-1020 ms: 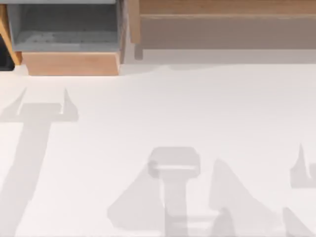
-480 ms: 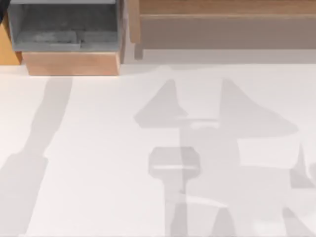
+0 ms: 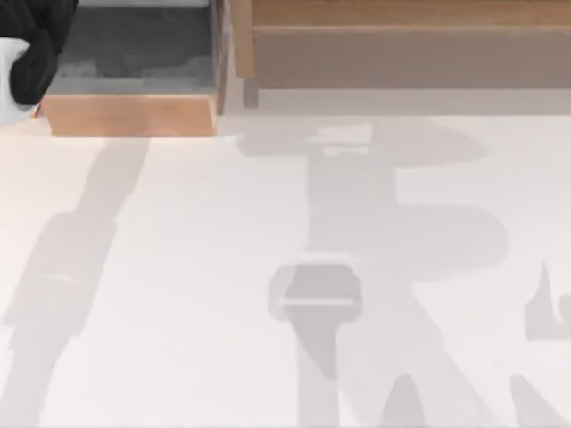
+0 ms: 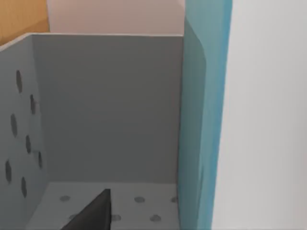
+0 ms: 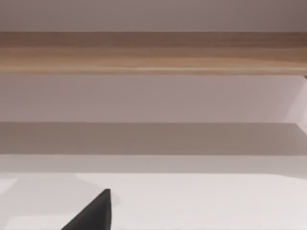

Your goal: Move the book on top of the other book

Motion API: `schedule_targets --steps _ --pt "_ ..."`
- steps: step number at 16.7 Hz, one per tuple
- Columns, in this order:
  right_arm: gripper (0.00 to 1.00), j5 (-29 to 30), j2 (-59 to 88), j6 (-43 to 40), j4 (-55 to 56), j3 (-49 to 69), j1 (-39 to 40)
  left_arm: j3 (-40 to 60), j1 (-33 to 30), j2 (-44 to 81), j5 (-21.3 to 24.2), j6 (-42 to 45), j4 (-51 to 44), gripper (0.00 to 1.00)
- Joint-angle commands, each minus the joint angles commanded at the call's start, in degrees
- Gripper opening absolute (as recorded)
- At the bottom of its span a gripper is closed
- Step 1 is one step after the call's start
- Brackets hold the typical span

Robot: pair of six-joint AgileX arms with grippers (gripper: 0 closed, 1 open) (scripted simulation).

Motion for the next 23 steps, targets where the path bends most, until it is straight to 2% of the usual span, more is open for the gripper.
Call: schedule_targets --steps 6,13,17,23 --pt "1.0 0.0 0.0 0.0 0.0 0.0 0.0 0.08 0.26 0.08 0.1 0.0 -0.08 1.0" --pt "1.0 0.0 0.0 0.0 0.0 0.0 0.0 8.06 0.52 5.74 0.61 -0.03 -2.26 1.0" --pt "1.0 0.0 0.0 0.0 0.0 0.0 0.0 8.55 0.54 6.1 0.63 -0.03 -2.4 1.0" --pt "1.0 0.0 0.0 0.0 0.0 0.0 0.0 8.55 0.54 6.1 0.63 -0.03 -2.4 0.55"
